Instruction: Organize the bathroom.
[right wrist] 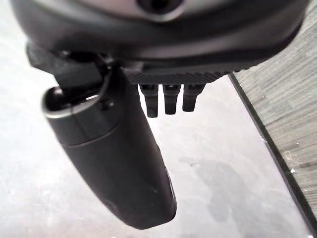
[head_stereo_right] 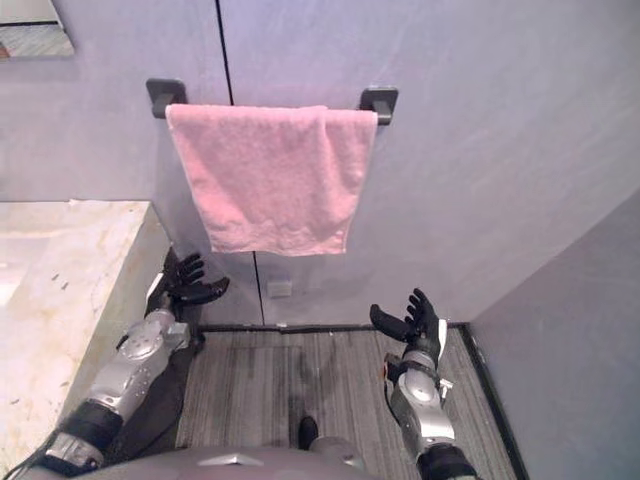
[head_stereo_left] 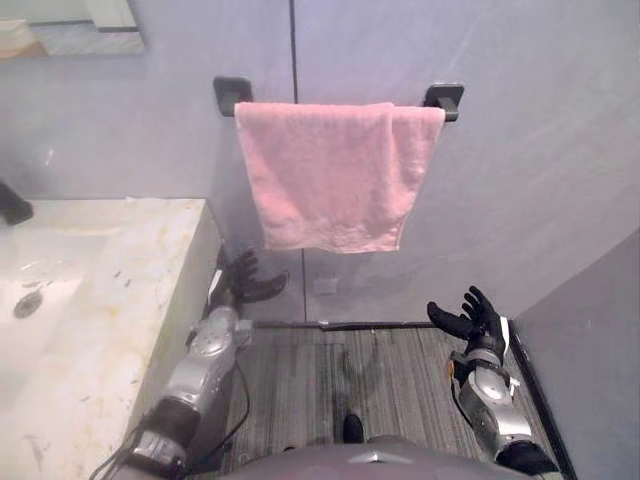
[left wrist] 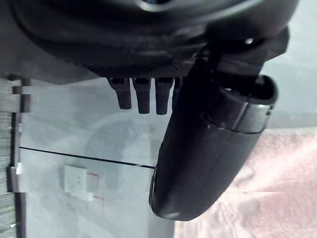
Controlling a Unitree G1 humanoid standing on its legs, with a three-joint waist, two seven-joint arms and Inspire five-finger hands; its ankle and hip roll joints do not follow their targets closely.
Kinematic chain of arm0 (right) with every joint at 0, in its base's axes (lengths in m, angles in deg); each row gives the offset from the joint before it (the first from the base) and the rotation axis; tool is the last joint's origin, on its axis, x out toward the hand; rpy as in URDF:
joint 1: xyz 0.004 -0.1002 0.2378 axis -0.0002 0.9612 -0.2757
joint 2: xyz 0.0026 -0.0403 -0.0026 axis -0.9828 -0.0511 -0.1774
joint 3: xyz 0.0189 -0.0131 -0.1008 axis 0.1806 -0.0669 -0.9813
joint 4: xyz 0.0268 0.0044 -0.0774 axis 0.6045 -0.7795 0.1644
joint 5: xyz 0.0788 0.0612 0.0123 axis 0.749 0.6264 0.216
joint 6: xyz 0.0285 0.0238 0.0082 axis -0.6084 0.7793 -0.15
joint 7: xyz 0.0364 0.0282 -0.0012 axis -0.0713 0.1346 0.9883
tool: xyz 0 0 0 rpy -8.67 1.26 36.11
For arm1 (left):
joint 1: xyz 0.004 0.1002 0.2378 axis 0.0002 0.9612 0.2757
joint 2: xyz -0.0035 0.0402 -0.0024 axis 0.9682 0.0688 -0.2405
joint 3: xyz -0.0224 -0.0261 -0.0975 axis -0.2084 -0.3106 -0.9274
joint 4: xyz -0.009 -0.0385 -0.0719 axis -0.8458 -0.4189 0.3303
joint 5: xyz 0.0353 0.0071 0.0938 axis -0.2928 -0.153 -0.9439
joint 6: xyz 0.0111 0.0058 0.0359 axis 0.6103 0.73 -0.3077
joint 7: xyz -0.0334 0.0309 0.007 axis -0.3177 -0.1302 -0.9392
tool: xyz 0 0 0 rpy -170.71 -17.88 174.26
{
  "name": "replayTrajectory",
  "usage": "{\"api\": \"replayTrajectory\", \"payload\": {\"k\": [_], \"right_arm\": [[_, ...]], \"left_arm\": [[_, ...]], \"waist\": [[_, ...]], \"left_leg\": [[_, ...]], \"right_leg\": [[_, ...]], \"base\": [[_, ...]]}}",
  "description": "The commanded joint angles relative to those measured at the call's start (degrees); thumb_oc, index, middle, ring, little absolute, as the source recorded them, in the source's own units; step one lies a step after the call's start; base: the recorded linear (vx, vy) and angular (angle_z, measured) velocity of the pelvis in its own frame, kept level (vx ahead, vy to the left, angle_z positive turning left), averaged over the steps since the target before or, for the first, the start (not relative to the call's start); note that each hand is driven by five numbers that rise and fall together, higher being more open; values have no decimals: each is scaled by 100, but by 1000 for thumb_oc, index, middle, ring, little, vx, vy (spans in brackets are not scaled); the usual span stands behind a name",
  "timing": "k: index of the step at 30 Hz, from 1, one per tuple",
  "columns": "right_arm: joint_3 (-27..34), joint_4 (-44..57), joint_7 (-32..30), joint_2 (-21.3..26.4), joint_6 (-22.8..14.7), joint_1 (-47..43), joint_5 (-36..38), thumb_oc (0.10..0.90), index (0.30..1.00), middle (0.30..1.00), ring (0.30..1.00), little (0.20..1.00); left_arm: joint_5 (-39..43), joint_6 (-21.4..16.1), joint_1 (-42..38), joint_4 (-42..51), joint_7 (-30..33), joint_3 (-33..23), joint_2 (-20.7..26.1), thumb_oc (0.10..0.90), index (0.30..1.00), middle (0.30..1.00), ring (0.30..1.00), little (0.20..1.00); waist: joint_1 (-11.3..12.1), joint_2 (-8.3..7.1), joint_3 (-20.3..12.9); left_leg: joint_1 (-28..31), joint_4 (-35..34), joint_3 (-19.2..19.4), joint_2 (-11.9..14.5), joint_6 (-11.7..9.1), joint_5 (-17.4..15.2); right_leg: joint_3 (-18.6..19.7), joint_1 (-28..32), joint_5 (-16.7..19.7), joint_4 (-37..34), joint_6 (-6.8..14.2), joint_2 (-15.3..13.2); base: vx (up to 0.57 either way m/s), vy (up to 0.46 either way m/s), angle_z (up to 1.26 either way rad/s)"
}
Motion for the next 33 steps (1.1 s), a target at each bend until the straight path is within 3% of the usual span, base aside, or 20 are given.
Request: {"api": "replayTrajectory", "payload": {"k": [1,4,8,10,12,19,20,23,25,29,31,33], "right_arm": [[61,175,3,163,-287,-399,-273,800,900,900,900,900],[6,213,38,147,-233,-334,-208,800,900,900,900,900],[-129,121,128,130,-218,-322,-230,800,900,900,900,900],[-177,133,137,127,-194,-317,-280,800,900,900,900,900],[-341,-4,271,161,-119,-317,-519,800,900,900,900,900],[-498,-871,675,163,-84,-450,-543,800,900,900,900,900],[-472,-1185,777,143,-148,-507,-575,800,900,900,900,900],[-423,-1746,909,114,-67,-637,-389,800,900,900,900,900],[-408,-1967,955,106,-50,-651,-362,800,900,900,900,900],[-290,-2731,1126,54,96,-647,-307,800,900,900,900,900],[-246,-3010,1118,14,100,-660,-213,800,900,900,900,900],[-142,-3317,1150,-52,182,-700,-57,800,900,900,900,900]], "left_arm": [[133,-274,-136,47,-361,85,209,800,900,900,900,900],[555,-211,52,-112,-449,63,189,800,900,900,900,900],[547,44,269,-528,-1116,145,149,800,900,900,900,900],[478,135,329,-595,-1285,157,131,800,900,900,900,900],[-223,228,500,-1047,-1586,325,205,800,900,900,900,900],[-815,-181,634,-2539,-1827,244,-27,800,900,900,900,900],[-977,-365,584,-2886,-1712,240,-138,800,900,900,900,900],[-1113,-403,369,-3610,-1570,247,-275,800,900,900,900,900],[-1078,-456,325,-3890,-1564,230,-338,800,900,900,900,900],[-1009,-554,306,-4604,-1730,181,-535,800,900,900,900,900],[-1028,-563,314,-4836,-1792,232,-635,800,900,900,900,900],[-1166,-456,329,-5016,-1910,315,-665,800,900,900,900,900]], "waist": [[37,14,-105],[53,9,-89],[103,19,-43],[115,30,-32],[131,108,22],[132,250,191],[131,187,232],[138,34,286],[104,19,280],[-21,71,181],[-92,136,166],[-111,155,209]], "left_leg": [[-302,4,-149,-104,9,-43],[-331,4,-159,-90,-21,-10],[-403,4,-186,-65,-68,57],[-425,4,-196,-60,-74,70],[-488,4,-169,-28,-122,113],[-498,129,63,-49,-197,124],[-611,629,122,-114,-193,-54],[-904,1762,-33,-267,-175,-297],[-839,1912,-121,-299,-172,-381],[-355,1469,-312,-309,-179,-605],[-21,893,-450,-366,-119,-826],[141,482,-593,-402,-29,-838]], "right_leg": [[-411,292,-405,-4,174,56],[-431,265,-397,-4,182,65],[-478,212,-385,-4,194,86],[-488,190,-385,-4,195,88],[-535,118,-382,-4,218,89],[-680,15,-388,-4,203,-32],[-702,24,-364,-4,176,-115],[-739,-37,-268,-4,143,-276],[-760,-111,-211,-4,150,-312],[-836,-421,-35,-4,222,-382],[-816,-665,162,-4,327,-402],[-862,-899,400,-4,488,-447]], "base": [[-98,-53,9],[-103,-53,7],[-81,-66,7],[-62,-44,7],[-102,-56,6],[-144,38,3],[-149,35,2],[-194,56,2],[-178,108,3],[-211,196,-1],[-209,191,24],[-252,181,20]]}}
